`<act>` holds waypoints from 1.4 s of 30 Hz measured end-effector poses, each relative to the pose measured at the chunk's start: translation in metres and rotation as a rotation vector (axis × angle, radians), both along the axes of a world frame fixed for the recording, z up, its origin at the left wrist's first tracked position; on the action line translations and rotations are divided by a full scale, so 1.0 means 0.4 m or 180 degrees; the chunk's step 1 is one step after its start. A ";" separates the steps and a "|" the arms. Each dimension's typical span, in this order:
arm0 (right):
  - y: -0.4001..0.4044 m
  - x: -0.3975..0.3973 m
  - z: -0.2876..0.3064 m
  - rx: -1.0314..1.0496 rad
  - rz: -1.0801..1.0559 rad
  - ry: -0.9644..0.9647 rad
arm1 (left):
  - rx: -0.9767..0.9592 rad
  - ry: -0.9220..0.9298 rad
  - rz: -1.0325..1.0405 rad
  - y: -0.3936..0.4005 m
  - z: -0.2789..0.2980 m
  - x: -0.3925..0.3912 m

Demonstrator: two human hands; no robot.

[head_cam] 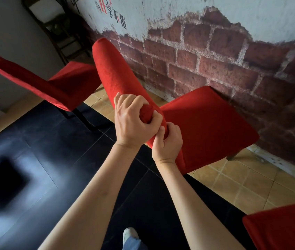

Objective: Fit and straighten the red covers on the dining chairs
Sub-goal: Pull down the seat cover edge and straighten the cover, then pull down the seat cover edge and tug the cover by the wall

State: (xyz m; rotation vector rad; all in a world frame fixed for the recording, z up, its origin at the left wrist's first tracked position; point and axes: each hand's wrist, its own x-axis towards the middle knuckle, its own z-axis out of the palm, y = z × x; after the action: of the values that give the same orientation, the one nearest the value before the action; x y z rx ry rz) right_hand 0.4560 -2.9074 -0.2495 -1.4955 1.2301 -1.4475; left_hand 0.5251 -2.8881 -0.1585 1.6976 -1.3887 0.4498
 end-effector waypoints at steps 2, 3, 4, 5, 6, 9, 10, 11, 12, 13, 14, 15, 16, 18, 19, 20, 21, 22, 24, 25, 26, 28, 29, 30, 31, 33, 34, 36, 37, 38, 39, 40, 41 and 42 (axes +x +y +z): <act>0.002 -0.002 0.003 0.0049 0.0034 0.0015 | 0.0052 0.0014 -0.0019 0.001 0.003 0.001; 0.003 -0.004 0.004 0.0075 0.0057 0.0026 | 0.0086 0.0023 -0.0036 0.002 0.005 0.001; 0.004 -0.006 0.005 0.0096 0.0079 0.0038 | 0.0123 0.0026 -0.0059 0.003 0.007 0.002; 0.005 -0.007 0.007 0.0115 0.0096 0.0050 | 0.0159 0.0020 -0.0086 0.005 0.008 0.004; 0.006 -0.010 0.009 0.0138 0.0113 0.0068 | 0.0190 0.0004 -0.0115 0.007 0.008 0.005; 0.008 -0.020 0.017 0.0256 0.0227 0.0167 | 0.0340 -0.0034 -0.0194 0.015 0.011 0.009; 0.008 -0.025 0.020 0.0310 0.0284 0.0213 | 0.0410 -0.0031 -0.0216 0.018 0.014 0.010; 0.008 -0.030 0.023 0.0366 0.0342 0.0265 | 0.0475 -0.0031 -0.0238 0.021 0.017 0.011; 0.009 -0.037 0.026 0.0416 0.0396 0.0319 | 0.0544 -0.0033 -0.0262 0.026 0.021 0.012; 0.010 -0.045 0.030 0.0459 0.0451 0.0376 | 0.0627 -0.0034 -0.0282 0.031 0.025 0.012; 0.011 -0.052 0.034 0.0499 0.0499 0.0439 | 0.0729 -0.0037 -0.0294 0.036 0.031 0.012; 0.012 -0.060 0.039 0.0535 0.0531 0.0511 | 0.0833 -0.0047 -0.0301 0.041 0.038 0.011; 0.012 -0.068 0.043 0.0567 0.0553 0.0594 | 0.0924 -0.0066 -0.0300 0.046 0.044 0.010; 0.016 -0.086 0.051 0.0645 0.0584 0.0764 | 0.1063 -0.0101 -0.0312 0.057 0.058 0.004; 0.017 -0.097 0.056 0.0687 0.0593 0.0832 | 0.1104 -0.0113 -0.0330 0.061 0.066 0.000; 0.018 -0.108 0.061 0.0715 0.0598 0.0891 | 0.1130 -0.0119 -0.0351 0.064 0.075 -0.005; 0.017 -0.120 0.067 0.0729 0.0584 0.0940 | 0.1147 -0.0122 -0.0380 0.065 0.085 -0.010; 0.016 -0.133 0.073 0.0731 0.0552 0.0976 | 0.1165 -0.0117 -0.0426 0.065 0.095 -0.015; 0.013 -0.165 0.085 0.0726 0.0469 0.1048 | 0.1204 -0.0103 -0.0554 0.060 0.116 -0.027; 0.011 -0.183 0.091 0.0747 0.0429 0.1127 | 0.1224 -0.0108 -0.0629 0.055 0.126 -0.033; 0.010 -0.202 0.095 0.0780 0.0388 0.1223 | 0.1237 -0.0120 -0.0700 0.050 0.136 -0.040; 0.013 -0.243 0.100 0.0857 0.0293 0.1352 | 0.1241 -0.0128 -0.0833 0.040 0.154 -0.055; 0.016 -0.265 0.102 0.0906 0.0227 0.1382 | 0.1231 -0.0118 -0.0901 0.035 0.162 -0.064; 0.021 -0.286 0.103 0.0958 0.0153 0.1407 | 0.1206 -0.0100 -0.0976 0.032 0.169 -0.072; 0.026 -0.306 0.104 0.1007 0.0066 0.1438 | 0.1171 -0.0078 -0.1061 0.029 0.175 -0.080; 0.040 -0.343 0.105 0.1090 -0.0142 0.1525 | 0.1109 -0.0038 -0.1247 0.025 0.183 -0.093; 0.047 -0.359 0.106 0.1133 -0.0249 0.1557 | 0.1094 -0.0028 -0.1343 0.022 0.186 -0.098; 0.067 -0.384 0.112 0.1219 -0.0466 0.1574 | 0.1071 -0.0043 -0.1544 0.016 0.189 -0.103; 0.078 -0.395 0.115 0.1253 -0.0572 0.1594 | 0.1051 -0.0064 -0.1638 0.012 0.190 -0.104; 0.090 -0.404 0.118 0.1273 -0.0680 0.1628 | 0.1030 -0.0091 -0.1727 0.009 0.191 -0.103; 0.102 -0.411 0.120 0.1286 -0.0789 0.1651 | 0.1019 -0.0114 -0.1813 0.006 0.191 -0.102; 0.115 -0.418 0.123 0.1299 -0.0890 0.1651 | 0.1016 -0.0130 -0.1898 0.003 0.191 -0.100; 0.126 -0.423 0.126 0.1308 -0.0976 0.1638 | 0.1014 -0.0143 -0.1980 0.001 0.191 -0.099; 0.138 -0.428 0.129 0.1320 -0.1062 0.1629 | 0.1015 -0.0158 -0.2067 -0.001 0.191 -0.099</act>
State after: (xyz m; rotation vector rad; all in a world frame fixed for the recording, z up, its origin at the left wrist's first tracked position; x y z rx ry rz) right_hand 0.2849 -2.8524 -0.1977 -1.4532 2.0286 -0.9285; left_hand 0.4856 -2.8885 -0.0822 1.3611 -2.0183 -0.1039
